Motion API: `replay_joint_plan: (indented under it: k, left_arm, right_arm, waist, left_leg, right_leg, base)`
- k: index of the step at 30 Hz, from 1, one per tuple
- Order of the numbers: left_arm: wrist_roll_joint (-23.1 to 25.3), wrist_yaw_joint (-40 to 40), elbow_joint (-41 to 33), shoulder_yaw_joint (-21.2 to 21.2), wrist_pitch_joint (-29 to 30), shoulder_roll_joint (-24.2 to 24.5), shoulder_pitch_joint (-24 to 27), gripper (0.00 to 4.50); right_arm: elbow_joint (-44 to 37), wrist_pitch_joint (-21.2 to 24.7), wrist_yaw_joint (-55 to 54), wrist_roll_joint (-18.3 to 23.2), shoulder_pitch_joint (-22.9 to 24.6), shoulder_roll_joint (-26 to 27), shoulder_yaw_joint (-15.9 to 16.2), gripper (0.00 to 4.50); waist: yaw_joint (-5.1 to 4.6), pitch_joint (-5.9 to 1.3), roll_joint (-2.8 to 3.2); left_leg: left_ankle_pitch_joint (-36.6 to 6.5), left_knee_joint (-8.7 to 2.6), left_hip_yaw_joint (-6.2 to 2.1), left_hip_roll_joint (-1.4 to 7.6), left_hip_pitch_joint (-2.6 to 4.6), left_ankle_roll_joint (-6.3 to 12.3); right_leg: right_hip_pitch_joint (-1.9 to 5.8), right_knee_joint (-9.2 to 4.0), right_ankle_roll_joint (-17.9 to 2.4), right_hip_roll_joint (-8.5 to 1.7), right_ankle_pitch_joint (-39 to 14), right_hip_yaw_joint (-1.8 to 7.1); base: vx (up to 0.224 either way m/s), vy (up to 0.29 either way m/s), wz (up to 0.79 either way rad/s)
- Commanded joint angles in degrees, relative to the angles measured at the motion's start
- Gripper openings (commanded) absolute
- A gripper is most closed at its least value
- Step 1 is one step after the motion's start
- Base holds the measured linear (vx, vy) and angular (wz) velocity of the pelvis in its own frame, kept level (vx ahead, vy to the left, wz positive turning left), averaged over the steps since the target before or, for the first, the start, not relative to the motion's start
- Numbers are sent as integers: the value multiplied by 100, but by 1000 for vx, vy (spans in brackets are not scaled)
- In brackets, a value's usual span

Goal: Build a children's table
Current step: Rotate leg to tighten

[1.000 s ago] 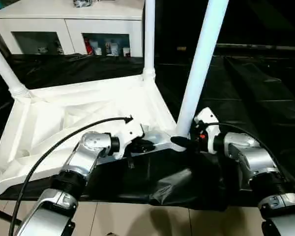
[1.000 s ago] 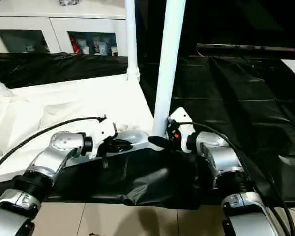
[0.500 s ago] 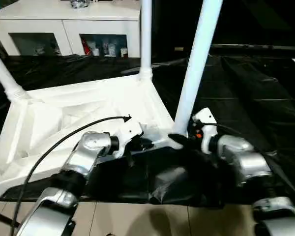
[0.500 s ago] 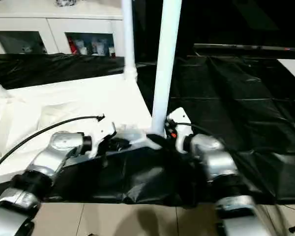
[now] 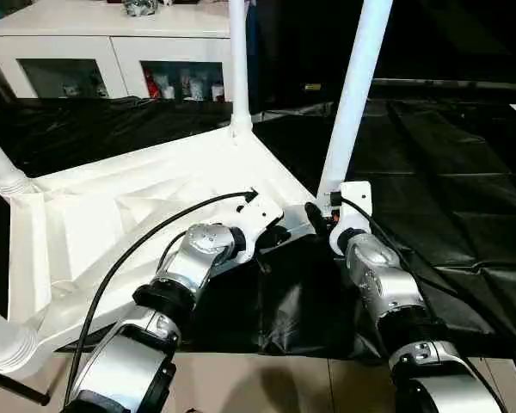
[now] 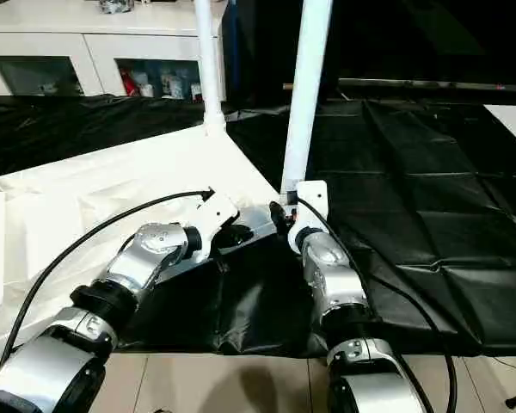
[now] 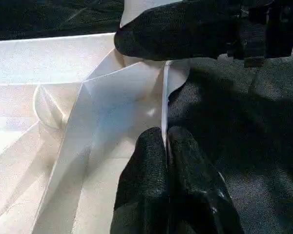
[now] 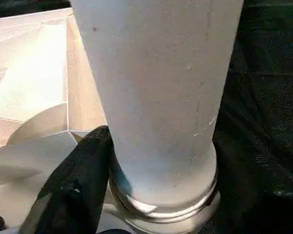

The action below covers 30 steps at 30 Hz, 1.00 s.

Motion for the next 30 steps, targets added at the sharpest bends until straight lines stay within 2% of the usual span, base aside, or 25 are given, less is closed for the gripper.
replay_joint_plan:
  k: [1, 4, 8, 10, 11, 13, 14, 16, 17, 19, 20, 23, 25, 28, 30]
  left_arm:
    - [32, 116, 121, 14, -34, 3, -104, 0]
    - [6, -163, 48, -31, -142, 137, -18, 0]
    - [-57, -572, -91, -67, -215, 308, 90, 0]
    - [-90, -748, -158, -73, -235, 399, 138, 0]
    - [-212, -1226, -352, -84, -356, 628, 267, 0]
    - [-267, -1410, -440, -83, -359, 718, 321, 0]
    - [-346, -1668, -561, -85, -397, 836, 396, 0]
    - [-469, -1968, -707, -83, -378, 934, 484, 0]
    - [-542, -2176, -836, -98, -300, 1011, 550, 0]
    - [-567, -2336, -964, -133, -257, 1107, 625, 0]
    - [-570, -2340, -981, -130, -259, 1121, 640, 0]
    - [-598, -2358, -1074, -118, -210, 1144, 688, 0]
    - [-612, -2369, -1104, -117, -193, 1142, 700, 0]
    - [-631, -2394, -1154, -114, -160, 1136, 716, 0]
    - [-637, -2415, -1217, -106, -118, 1129, 737, 0]
  right_arm:
    - [24, -71, 313, 118, 65, 200, 170, 360]
    - [-106, -145, 703, 155, 56, -36, 206, 386]
    - [-290, 47, 1467, 177, 76, -432, 332, 426]
    - [-411, 192, 1887, 242, 91, -650, 387, 431]
    - [-693, 501, 2867, 404, 105, -1176, 500, 441]
    - [-773, 545, 3236, 450, 94, -1377, 538, 441]
    - [-811, 556, 3668, 514, 48, -1607, 559, 441]
    - [-842, 601, 4073, 598, 6, -1784, 577, 441]
    - [-824, 614, 4330, 617, -43, -1913, 605, 441]
    - [-828, 626, 4728, 631, -91, -2090, 687, 441]
    - [-823, 617, 4831, 631, -112, -2139, 715, 441]
    - [-849, 682, 5200, 692, -167, -2283, 846, 441]
    - [-811, 660, 5305, 660, -206, -2296, 900, 441]
    - [-718, 605, 5389, 584, -253, -2279, 924, 405]
    - [-663, 598, 5499, 563, -283, -2253, 966, 400]
  waist:
    - [-20, -347, -27]
    - [-30, -345, -22]
    - [-48, -353, -33]
    - [-47, -360, -31]
    - [-22, -367, -40]
    - [5, -372, -43]
    - [21, -374, -36]
    - [32, -374, -26]
    - [46, -379, -53]
    - [82, -377, -49]
    - [92, -372, -84]
    - [110, -361, -98]
    - [117, -361, -93]
    - [118, -372, -105]
    - [120, -372, -102]
  left_leg:
    - [-1883, -418, -81, 79, 115, 17]
    - [-1949, -421, -86, 83, 116, 25]
    - [-1793, -397, -73, 83, 103, 123]
    - [-1638, -384, -69, 89, 91, 184]
    - [-1591, -377, -77, 99, 86, 255]
    - [-1421, -354, -58, 113, 68, 325]
    - [-1338, -343, -46, 120, 92, 357]
    - [-1389, -336, -33, 126, 92, 378]
    - [-1356, -329, -28, 133, 93, 380]
    - [-1316, -328, -24, 144, 110, 387]
    - [-1312, -328, -17, 145, 106, 391]
    - [-1368, -335, -17, 149, 117, 352]
    - [-1357, -335, -20, 147, 114, 352]
    - [-1223, -320, -18, 137, 103, 361]
    - [-1199, -320, -19, 135, 101, 373]
  right_leg:
    - [217, -428, -998, -225, -1720, 123]
    - [223, -430, -1006, -223, -1745, 118]
    - [250, -406, -1107, -218, -1469, 117]
    - [265, -380, -1199, -220, -1286, 116]
    - [313, -363, -1254, -211, -1156, 99]
    - [318, -326, -1310, -200, -896, 99]
    - [305, -316, -1387, -193, -769, 95]
    - [283, -305, -1482, -211, -803, 96]
    - [283, -294, -1525, -218, -810, 101]
    - [271, -289, -1555, -214, -815, 103]
    - [269, -292, -1548, -212, -836, 105]
    - [258, -304, -1497, -226, -1039, 110]
    - [262, -301, -1472, -226, -1081, 112]
    - [261, -288, -1465, -227, -976, 112]
    - [261, -287, -1464, -229, -986, 110]
  base:
    - [0, 0, 0]
    - [0, 0, 0]
    - [0, 0, 0]
    - [0, 0, 0]
    - [0, 0, 0]
    - [0, 0, 0]
    - [0, 0, 0]
    - [0, 0, 0]
    - [0, 0, 0]
    - [0, 0, 0]
    - [0, 0, 0]
    - [0, 0, 0]
    - [0, 0, 0]
    - [0, 0, 0]
    - [0, 0, 0]
